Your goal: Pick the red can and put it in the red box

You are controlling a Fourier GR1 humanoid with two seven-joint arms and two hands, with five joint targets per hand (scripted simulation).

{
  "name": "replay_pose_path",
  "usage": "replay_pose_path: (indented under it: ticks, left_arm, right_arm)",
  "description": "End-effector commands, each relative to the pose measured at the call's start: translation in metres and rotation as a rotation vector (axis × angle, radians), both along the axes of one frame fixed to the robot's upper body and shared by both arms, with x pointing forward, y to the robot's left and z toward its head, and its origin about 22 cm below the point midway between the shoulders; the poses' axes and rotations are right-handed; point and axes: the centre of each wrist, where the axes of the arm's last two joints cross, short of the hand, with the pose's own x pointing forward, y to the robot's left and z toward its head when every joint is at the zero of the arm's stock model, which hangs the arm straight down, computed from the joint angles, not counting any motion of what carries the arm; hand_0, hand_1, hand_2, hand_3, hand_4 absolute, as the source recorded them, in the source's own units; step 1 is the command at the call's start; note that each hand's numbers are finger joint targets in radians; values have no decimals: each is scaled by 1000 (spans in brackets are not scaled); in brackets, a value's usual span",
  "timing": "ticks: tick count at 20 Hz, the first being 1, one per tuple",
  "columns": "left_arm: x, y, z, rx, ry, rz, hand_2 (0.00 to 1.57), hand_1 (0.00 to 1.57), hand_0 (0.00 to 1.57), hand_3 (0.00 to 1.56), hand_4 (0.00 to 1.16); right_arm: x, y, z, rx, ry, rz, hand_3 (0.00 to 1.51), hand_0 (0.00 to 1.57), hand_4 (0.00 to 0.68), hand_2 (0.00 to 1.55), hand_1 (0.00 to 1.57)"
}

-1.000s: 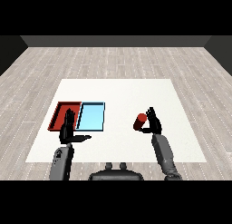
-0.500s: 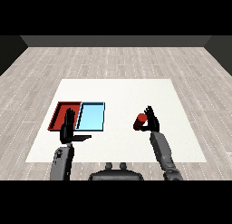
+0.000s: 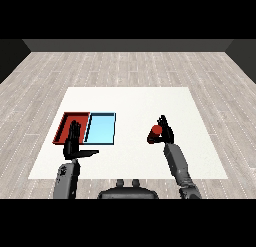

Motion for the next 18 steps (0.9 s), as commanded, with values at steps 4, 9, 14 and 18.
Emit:
replay_pose_path:
  ticks: [4,9,14,18]
  left_arm:
    - [5,-8,-5,1,8,-7,0,0,0,0,0]
    - [0,-8,0,13,-12,5,0,0,0,0,0]
    - [-11,2,-3,17,-1,12,0,0,0,0,0]
    - [1,-18,-7,12,3,6,0,0,0,0,0]
  right_arm:
    - [-13,-2,-15,-2,41,6,0,0,0,0,0]
    - [22,11,-8,-14,19,4,0,0,0,0,0]
    - [12,7,-2,-16,37,18,0,0,0,0,0]
    - [3,15,-10,-3,22,1,0,0,0,0,0]
